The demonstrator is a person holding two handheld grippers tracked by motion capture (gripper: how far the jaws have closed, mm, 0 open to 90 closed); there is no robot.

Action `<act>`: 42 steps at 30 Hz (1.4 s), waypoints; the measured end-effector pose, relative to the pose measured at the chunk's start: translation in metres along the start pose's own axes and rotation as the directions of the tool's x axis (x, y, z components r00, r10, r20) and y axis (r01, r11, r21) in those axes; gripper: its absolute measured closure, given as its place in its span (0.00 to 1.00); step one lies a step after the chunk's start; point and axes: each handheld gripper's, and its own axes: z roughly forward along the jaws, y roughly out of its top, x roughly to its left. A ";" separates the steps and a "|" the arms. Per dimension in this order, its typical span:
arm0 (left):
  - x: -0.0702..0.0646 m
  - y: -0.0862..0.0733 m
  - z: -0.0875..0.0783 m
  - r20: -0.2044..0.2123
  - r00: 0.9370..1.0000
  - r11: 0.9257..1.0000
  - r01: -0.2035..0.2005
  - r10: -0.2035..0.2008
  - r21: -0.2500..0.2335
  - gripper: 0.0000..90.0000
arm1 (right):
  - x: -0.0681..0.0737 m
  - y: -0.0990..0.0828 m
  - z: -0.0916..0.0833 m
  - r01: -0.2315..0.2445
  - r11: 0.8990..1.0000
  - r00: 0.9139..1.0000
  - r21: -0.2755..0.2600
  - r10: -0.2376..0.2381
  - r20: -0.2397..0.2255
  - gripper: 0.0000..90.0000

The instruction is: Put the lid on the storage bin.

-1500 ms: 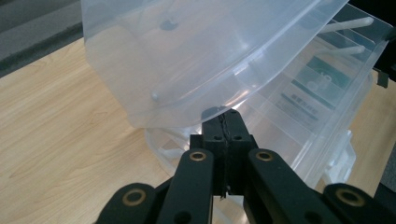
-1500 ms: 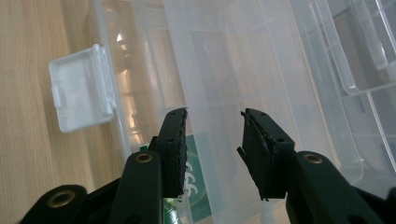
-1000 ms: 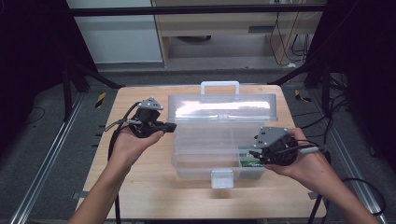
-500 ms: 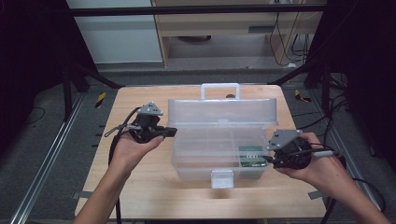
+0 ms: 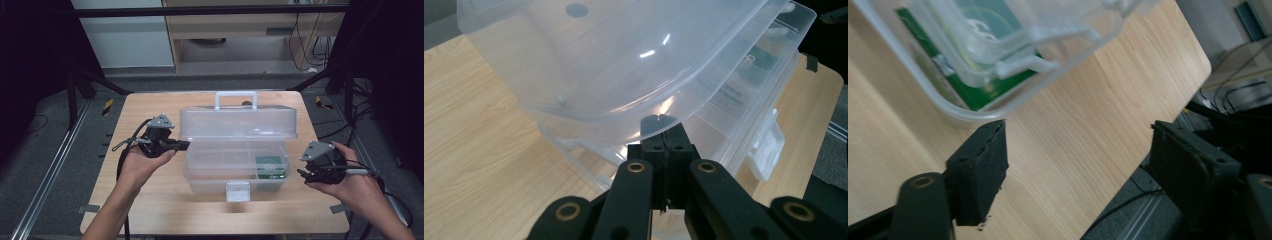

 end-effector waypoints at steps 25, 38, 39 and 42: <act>-0.005 -0.030 -0.001 -0.011 1.000 1.000 0.009 -0.009 -0.004 1.00 | -0.003 -0.030 0.038 -0.111 0.993 0.990 -0.030 0.113 0.088 0.24; -0.008 -0.043 0.005 -0.014 1.000 1.000 0.007 -0.007 0.002 1.00 | 0.000 -0.046 0.056 -0.196 0.977 0.971 -0.082 0.205 0.122 0.25; -0.008 -0.044 0.006 -0.012 1.000 1.000 0.009 -0.009 0.000 1.00 | 0.000 -0.047 0.057 -0.202 0.976 0.970 -0.084 0.211 0.124 0.25; -0.009 -0.048 0.008 -0.005 1.000 1.000 0.014 -0.014 -0.002 1.00 | 0.000 -0.049 0.059 -0.212 0.974 0.967 -0.086 0.221 0.126 0.25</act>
